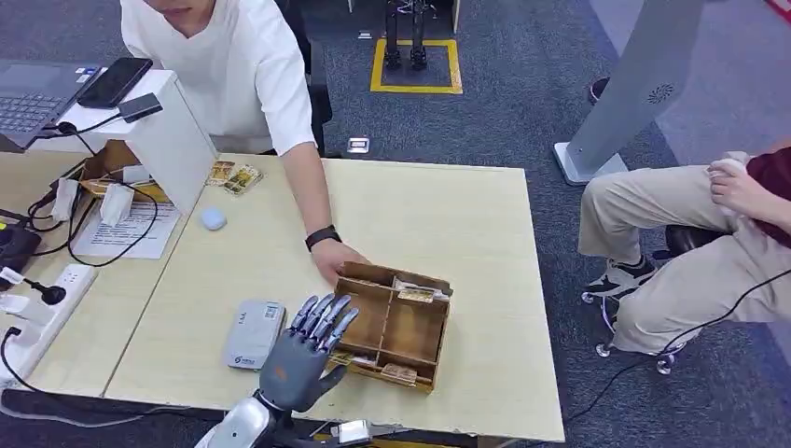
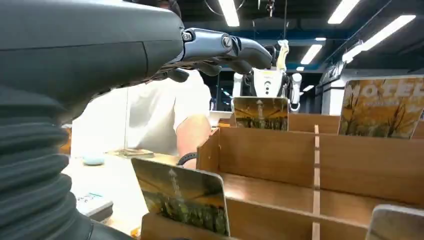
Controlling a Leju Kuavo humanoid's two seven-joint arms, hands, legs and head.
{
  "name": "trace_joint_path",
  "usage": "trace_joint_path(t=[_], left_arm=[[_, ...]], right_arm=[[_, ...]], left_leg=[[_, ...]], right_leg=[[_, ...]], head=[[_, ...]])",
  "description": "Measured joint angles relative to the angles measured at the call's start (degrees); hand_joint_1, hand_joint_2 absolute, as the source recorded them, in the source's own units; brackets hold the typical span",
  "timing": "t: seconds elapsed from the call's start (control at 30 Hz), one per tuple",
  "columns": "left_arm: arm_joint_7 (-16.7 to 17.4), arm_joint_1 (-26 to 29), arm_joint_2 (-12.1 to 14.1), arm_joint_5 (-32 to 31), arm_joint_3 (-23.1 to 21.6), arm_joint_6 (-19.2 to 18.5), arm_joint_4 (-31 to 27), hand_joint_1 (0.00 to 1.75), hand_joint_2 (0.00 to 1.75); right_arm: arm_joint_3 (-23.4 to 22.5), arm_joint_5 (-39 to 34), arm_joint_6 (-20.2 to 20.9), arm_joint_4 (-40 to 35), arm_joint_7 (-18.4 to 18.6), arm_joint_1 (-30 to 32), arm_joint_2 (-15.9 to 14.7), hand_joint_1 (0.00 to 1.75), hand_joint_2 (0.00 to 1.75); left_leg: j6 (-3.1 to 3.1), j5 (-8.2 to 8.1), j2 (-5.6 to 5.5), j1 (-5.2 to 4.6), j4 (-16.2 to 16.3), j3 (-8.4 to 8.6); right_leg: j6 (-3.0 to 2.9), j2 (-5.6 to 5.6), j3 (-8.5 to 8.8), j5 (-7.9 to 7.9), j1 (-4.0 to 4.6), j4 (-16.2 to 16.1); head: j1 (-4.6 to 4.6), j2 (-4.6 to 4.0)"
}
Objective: Pass the card to the sensor for recognition and then transmit it.
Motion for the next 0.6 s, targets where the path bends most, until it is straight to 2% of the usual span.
trace_joint_path(t=[0.27,0.3,0.33,0.37,0.53,0.57,0.6], left_arm=[[0.7,-0.1,0.0,-1.2,0.0,0.0,0.5,0.00,1.75],[0.9,-0.1,0.0,-1.4,0.0,0.0,0.5,0.19,1.75],[0.9,-0.1,0.0,-1.4,0.0,0.0,0.5,0.63,1.75],[1.1,-0.1,0.0,-1.5,0.0,0.0,0.5,1.45,1.75],[1.4,-0.1,0.0,-1.5,0.0,0.0,0.5,1.40,1.75],[1.4,-0.1,0.0,-1.6,0.0,0.0,0.5,1.24,1.75],[1.4,-0.2,0.0,-1.6,0.0,0.0,0.6,1.01,1.75]], right_arm=[[0.0,0.0,0.0,0.0,0.0,0.0,0.0,0.00,1.75],[0.0,-0.1,0.0,0.0,0.0,0.0,0.0,0.00,1.75],[0.0,-0.1,0.0,0.0,0.0,0.0,0.0,0.00,1.75],[0.0,-0.1,0.0,0.0,0.0,0.0,0.0,0.00,1.75],[0.0,-0.1,0.0,0.0,0.0,0.0,0.0,0.00,1.75],[0.0,-0.1,0.0,0.0,0.0,0.0,0.0,0.00,1.75],[0.0,-0.1,0.0,0.0,0.0,0.0,0.0,0.00,1.75]], left_leg=[[0.00,0.00,0.00,0.00,0.0,0.00],[0.00,0.00,0.00,0.00,0.0,0.00],[0.00,0.00,0.00,0.00,0.0,0.00],[0.00,0.00,0.00,0.00,0.0,0.00],[0.00,0.00,0.00,0.00,0.0,0.00],[0.00,0.00,0.00,0.00,0.0,0.00],[0.00,0.00,0.00,0.00,0.0,0.00]], right_leg=[[0.00,0.00,0.00,0.00,0.00,0.0],[0.00,0.00,0.00,0.00,0.00,0.0],[0.00,0.00,0.00,0.00,0.00,0.0],[0.00,0.00,0.00,0.00,0.00,0.0],[0.00,0.00,0.00,0.00,0.00,0.0],[0.00,0.00,0.00,0.00,0.00,0.0],[0.00,0.00,0.00,0.00,0.00,0.0]], head=[[-0.02,0.00],[0.00,0.00],[-0.02,0.00],[-0.02,0.00],[-0.02,0.02],[0.00,0.02],[-0.02,0.00]])
